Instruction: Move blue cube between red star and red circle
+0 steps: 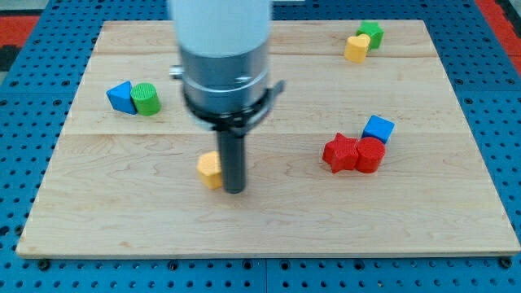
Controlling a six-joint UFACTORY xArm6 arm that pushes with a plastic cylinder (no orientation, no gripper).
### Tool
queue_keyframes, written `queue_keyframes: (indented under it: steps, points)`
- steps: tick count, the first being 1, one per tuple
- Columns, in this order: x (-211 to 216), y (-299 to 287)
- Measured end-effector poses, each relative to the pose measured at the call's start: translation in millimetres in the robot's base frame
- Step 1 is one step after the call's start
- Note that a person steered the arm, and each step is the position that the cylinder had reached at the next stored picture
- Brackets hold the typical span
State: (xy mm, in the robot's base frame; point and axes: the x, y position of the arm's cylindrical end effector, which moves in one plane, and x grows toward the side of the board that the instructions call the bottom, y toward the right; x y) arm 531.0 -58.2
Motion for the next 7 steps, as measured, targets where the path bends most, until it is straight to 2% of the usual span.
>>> queue_keyframes:
  steps: [1, 2, 3, 4, 5, 6, 7]
  points:
    - [-53, -73]
    - [-87, -130]
    - [-80, -113]
    - [-85, -67]
    - [-131, 36]
    - [-146, 156]
    - [-109, 202]
